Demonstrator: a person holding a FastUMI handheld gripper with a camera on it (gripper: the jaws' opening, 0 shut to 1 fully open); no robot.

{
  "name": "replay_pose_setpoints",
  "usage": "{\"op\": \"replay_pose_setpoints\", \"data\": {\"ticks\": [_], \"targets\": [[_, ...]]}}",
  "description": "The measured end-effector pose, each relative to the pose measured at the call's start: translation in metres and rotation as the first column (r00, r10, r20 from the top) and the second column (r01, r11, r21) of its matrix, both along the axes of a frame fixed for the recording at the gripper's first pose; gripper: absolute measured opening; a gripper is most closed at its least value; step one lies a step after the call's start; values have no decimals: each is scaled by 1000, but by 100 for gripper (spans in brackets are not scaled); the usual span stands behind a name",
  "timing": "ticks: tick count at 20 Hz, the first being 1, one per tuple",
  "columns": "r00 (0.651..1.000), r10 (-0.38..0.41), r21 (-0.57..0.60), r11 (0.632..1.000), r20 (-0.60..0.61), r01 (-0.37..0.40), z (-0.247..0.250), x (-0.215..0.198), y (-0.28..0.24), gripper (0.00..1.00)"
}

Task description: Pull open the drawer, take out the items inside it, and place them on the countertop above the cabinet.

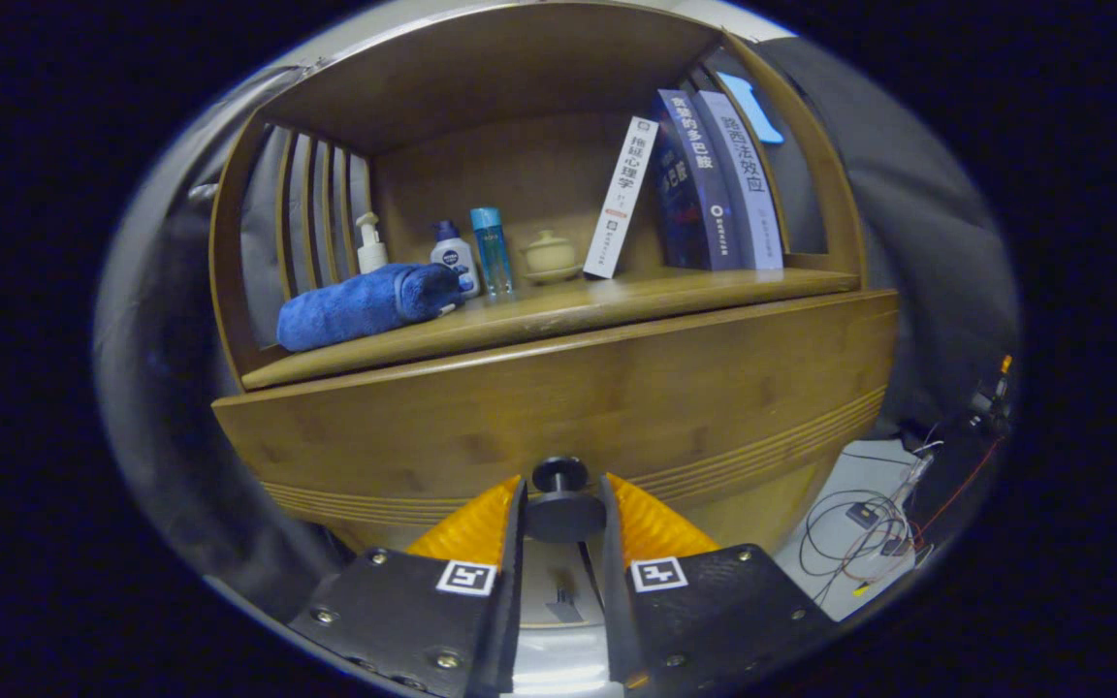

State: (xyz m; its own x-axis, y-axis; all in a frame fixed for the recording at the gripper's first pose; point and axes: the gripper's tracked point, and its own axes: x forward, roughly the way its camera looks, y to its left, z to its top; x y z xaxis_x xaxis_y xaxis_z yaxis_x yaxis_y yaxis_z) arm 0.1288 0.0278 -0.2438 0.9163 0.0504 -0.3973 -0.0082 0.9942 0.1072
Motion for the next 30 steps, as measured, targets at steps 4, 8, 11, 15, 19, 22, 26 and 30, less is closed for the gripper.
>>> {"op": "replay_pose_setpoints", "data": {"ticks": [4, 8, 11, 15, 19, 22, 26, 30], "targets": [[1000, -16, 3, 1000, -9, 16, 4, -29, -4, 36], [999, -26, 8, 1000, -27, 26, 6, -49, -5, 36], [999, -18, -24, 1000, -45, 17, 8, -68, -7, 36], [997, -50, -30, 998, -59, 48, 8, -101, -15, 36], [999, -51, -40, 998, -2, 51, 15, -137, -33, 13], [983, -151, 80, 986, 103, 143, 51, -144, -66, 1], [970, -201, 27, 980, 133, 200, 65, -172, -89, 1], [969, -204, -27, 977, 136, 210, 79, -169, -100, 1]]}}
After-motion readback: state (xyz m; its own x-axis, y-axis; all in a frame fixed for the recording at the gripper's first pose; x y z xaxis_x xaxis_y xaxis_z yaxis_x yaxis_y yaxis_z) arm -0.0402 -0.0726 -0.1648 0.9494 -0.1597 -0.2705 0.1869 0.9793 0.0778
